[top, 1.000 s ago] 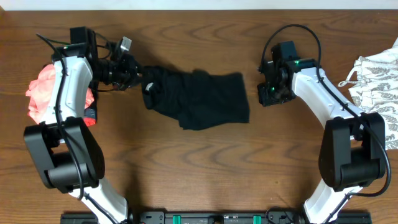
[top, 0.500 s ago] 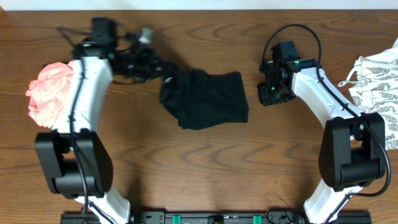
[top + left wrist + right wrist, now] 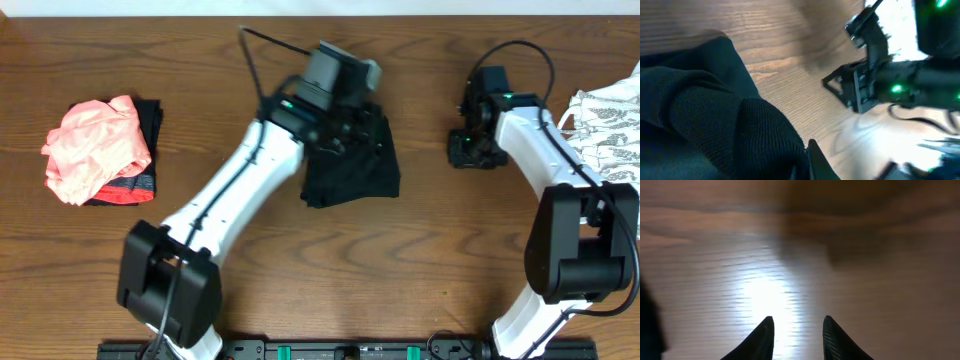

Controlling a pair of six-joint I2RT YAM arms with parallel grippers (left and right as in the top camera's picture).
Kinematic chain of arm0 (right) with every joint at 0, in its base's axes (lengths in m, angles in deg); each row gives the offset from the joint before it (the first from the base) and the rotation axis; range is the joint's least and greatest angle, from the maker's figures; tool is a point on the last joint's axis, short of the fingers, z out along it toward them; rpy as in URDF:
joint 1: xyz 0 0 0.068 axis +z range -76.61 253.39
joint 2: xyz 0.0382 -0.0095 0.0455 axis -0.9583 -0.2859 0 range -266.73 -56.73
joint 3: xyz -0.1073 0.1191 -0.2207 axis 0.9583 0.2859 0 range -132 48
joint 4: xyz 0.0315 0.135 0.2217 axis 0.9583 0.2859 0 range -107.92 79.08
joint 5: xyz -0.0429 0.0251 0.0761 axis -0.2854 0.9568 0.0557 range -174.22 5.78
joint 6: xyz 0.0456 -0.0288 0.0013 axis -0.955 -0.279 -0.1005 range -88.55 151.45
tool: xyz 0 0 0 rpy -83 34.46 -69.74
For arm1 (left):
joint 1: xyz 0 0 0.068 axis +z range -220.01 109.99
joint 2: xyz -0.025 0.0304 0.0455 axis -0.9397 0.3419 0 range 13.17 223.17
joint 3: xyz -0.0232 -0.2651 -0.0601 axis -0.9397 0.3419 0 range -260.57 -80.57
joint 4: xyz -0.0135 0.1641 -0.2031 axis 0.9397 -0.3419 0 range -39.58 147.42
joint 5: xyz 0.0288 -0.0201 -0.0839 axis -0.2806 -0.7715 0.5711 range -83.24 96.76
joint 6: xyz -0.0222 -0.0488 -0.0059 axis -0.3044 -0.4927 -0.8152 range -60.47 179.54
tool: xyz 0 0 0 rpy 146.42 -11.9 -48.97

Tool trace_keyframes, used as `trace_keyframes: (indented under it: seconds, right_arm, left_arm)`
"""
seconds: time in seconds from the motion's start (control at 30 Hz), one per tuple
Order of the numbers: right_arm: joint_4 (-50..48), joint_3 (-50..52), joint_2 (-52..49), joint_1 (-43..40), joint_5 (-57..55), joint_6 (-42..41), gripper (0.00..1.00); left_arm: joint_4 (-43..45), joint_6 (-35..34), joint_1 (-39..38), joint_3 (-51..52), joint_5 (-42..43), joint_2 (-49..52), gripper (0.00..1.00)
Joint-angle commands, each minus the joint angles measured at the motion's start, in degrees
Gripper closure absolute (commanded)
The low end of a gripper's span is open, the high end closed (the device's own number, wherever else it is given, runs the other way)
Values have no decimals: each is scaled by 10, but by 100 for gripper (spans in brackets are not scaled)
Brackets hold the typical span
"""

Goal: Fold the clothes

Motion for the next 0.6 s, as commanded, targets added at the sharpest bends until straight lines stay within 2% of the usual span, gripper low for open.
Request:
trace_keyframes:
  seconds: [0.0, 0.27, 0.4, 0.43, 0.5, 0.57]
  right_arm:
    - [7, 1, -1, -11, -6, -8, 69]
    - [16, 1, 3, -12, 9, -5, 70]
    - [17, 1, 4, -12, 16, -5, 70]
    - [18, 1, 4, -12, 16, -3, 70]
    - [19, 2, 4, -12, 16, -3, 70]
    - [20, 2, 4, -12, 16, -3, 70]
  left_arm:
    - [7, -9, -31, -2, -122, 22, 93]
    - [12, -10, -44, -2, -132, 100, 92]
    - [36, -10, -43, -2, -132, 127, 87]
    - [43, -10, -43, -2, -132, 129, 83]
    - [58, -10, -43, -2, -132, 131, 65]
    - [72, -10, -43, -3, -132, 131, 54]
